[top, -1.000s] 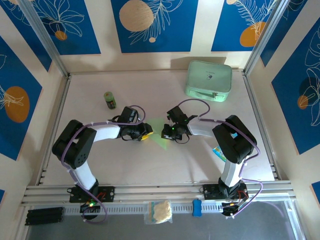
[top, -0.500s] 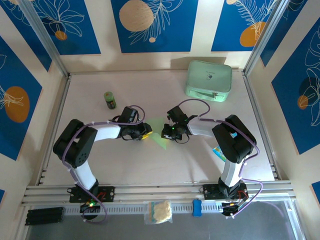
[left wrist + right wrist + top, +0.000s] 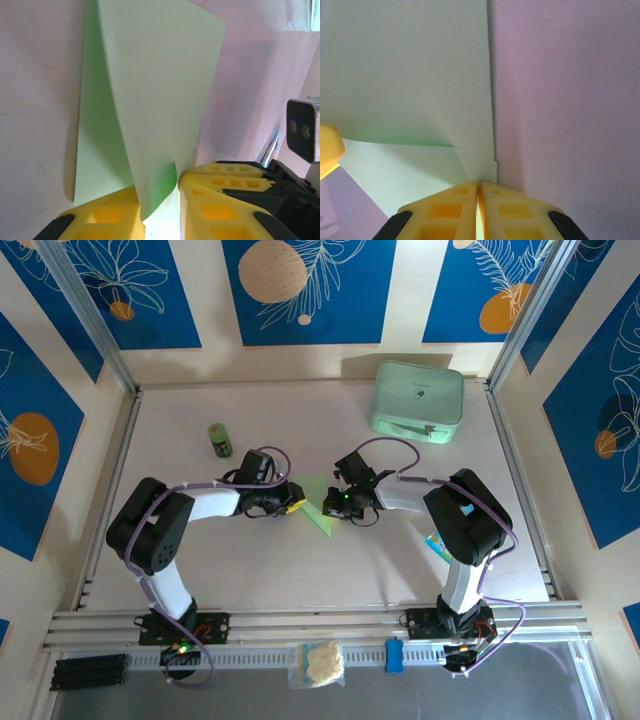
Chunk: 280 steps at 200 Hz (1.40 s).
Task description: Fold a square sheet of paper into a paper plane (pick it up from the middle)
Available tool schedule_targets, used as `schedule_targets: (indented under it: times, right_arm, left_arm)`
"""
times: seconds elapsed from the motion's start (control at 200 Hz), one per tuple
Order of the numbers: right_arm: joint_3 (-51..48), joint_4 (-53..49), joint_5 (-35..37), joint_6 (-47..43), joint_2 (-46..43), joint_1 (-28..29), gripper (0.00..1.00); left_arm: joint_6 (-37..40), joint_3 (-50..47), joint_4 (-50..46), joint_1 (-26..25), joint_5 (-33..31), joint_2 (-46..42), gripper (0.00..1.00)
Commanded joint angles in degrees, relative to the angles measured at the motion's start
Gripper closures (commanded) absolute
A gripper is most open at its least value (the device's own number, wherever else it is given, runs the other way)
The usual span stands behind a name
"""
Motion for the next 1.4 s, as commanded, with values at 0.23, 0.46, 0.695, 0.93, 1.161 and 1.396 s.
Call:
schedule_targets:
  times: [0.23,0.46,0.695,0.93,1.161,1.396]
  right_arm:
    - [-1.57,-0.19,-0.38,-8.65,0.32,-1.23,0.87]
    - [-1.26,-0.18,-0.73,-9.58,0.98,-1.67,0.87]
    - [-1.26,0.2,-0.91,-9.72,1.06,-1.79,0.87]
    - [-1.55,1.45,-0.46,-12.29,-1.51,-1.69,0.8]
    - [-4.21,3.01,10.26,-18.03,-11.46,2.21,0.59]
    - [-7.49,5.12,32.45,-24.83,-15.44,12.48,0.56]
  left_arm:
    - [3.51,0.35,0.15,1.05,2.36,2.25,0.8]
    - [2.64,0.0,2.66,1.89,3.59,2.23,0.78]
    - [2.07,-0.71,3.61,2.37,4.36,2.52,0.83]
    - [1.12,-0.64,2.19,2.37,3.1,1.41,0.94]
    - [-0.39,0.72,-3.88,1.43,-0.3,-1.9,0.95]
    - [-1.31,3.0,-8.75,0.2,-2.82,-3.49,0.93]
